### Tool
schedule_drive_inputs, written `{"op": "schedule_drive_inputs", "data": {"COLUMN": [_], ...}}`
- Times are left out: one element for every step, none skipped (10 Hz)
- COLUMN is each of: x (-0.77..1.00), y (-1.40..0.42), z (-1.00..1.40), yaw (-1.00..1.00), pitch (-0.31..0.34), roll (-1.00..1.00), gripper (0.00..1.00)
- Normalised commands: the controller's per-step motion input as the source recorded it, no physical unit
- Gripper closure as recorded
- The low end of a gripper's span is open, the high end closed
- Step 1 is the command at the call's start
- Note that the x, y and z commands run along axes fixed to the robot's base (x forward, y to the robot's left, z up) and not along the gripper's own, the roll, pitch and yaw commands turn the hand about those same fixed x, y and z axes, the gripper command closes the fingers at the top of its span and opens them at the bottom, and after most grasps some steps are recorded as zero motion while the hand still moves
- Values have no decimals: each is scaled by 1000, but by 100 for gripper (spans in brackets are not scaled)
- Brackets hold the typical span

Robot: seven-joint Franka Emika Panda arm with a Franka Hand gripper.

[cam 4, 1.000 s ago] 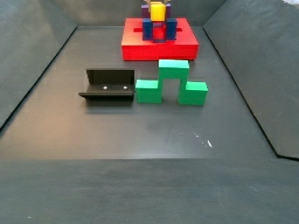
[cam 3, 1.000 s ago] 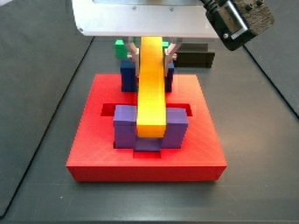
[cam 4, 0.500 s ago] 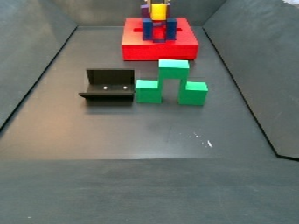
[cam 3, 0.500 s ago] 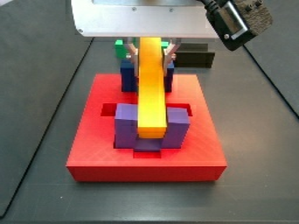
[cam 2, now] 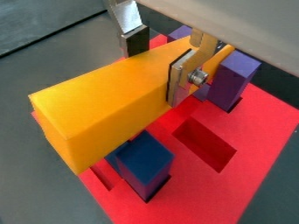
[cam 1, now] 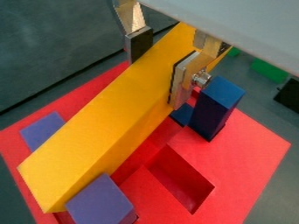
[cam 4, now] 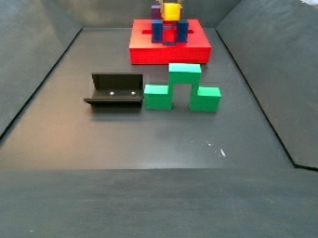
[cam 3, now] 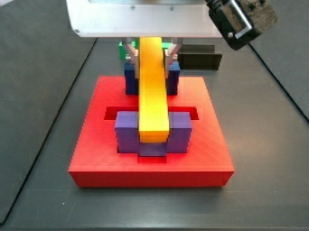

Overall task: Pick up the yellow object. Move up. Move to above the board. Insert the yellow object.
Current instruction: Insert the yellow object.

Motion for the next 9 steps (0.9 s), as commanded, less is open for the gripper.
{"op": "schedule_drive_inputs", "data": {"x": [249, 323, 303, 274, 49, 0, 77, 257, 240], "y": [0, 0, 0, 0, 0, 0, 0, 0, 0], "z": [0, -129, -200, -200, -180, -237, -343, -317, -257], "yaw": [329, 220, 171, 120, 74, 54, 0, -14, -134], "pitch": [0, 16, 11, 31, 6, 0, 0, 0, 0], "roll": [-63, -67, -80, -59, -9, -13, -40, -151, -267], "gripper": [100, 100, 100, 100, 100, 100, 100, 100, 100]}}
